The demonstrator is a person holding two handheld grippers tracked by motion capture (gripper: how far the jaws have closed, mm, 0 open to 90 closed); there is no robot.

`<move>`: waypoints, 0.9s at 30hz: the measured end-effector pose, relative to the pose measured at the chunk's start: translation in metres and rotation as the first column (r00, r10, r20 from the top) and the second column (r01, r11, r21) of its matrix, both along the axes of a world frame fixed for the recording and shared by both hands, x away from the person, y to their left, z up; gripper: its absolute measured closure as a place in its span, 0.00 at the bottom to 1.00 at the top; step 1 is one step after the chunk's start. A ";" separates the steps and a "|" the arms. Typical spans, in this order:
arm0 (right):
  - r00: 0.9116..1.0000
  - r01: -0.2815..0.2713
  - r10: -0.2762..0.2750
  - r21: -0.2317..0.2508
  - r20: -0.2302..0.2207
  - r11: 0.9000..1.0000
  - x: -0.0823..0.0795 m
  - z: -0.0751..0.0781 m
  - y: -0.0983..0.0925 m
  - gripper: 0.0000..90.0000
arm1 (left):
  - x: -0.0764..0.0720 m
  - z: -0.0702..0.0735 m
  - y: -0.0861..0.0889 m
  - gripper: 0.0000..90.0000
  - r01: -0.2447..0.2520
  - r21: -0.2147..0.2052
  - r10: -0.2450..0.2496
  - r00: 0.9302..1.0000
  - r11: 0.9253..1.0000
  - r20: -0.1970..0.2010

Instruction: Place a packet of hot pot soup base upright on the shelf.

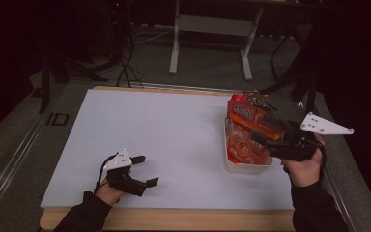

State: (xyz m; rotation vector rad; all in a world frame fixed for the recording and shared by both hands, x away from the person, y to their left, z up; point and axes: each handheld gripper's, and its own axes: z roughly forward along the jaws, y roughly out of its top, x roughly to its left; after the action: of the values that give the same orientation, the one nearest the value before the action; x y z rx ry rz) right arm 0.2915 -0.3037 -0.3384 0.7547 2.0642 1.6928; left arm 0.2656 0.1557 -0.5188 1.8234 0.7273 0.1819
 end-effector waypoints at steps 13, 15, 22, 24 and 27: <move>0.992 -0.101 0.101 0.003 -0.070 0.995 -0.008 -0.030 0.026 0.17 | 0.000 0.000 0.000 0.02 0.003 -0.001 -0.003 1.000 1.000 -0.003; 0.991 -0.103 0.102 -0.003 -0.084 0.995 -0.008 -0.035 0.029 0.15 | 0.000 0.000 -0.001 0.02 0.005 -0.003 -0.005 1.000 1.000 -0.004; 0.980 -0.138 0.134 -0.017 -0.150 0.990 -0.006 -0.056 0.038 0.15 | -0.001 0.000 -0.001 0.02 0.006 -0.005 -0.006 1.000 1.000 -0.002; 0.977 -0.147 0.141 -0.029 -0.161 0.989 -0.006 -0.063 0.041 0.15 | -0.001 0.000 -0.001 0.02 0.008 -0.008 -0.008 1.000 1.000 0.000; 0.971 -0.165 0.154 -0.047 -0.183 0.985 -0.007 -0.077 0.048 0.15 | -0.001 0.000 -0.001 0.02 0.009 -0.007 -0.009 1.000 1.000 0.002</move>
State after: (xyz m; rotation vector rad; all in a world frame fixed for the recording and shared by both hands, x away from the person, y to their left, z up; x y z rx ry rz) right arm 0.2847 -0.2554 -0.4151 0.7642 2.3459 1.6890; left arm 0.2644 0.1549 -0.5188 1.8196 0.7176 0.1750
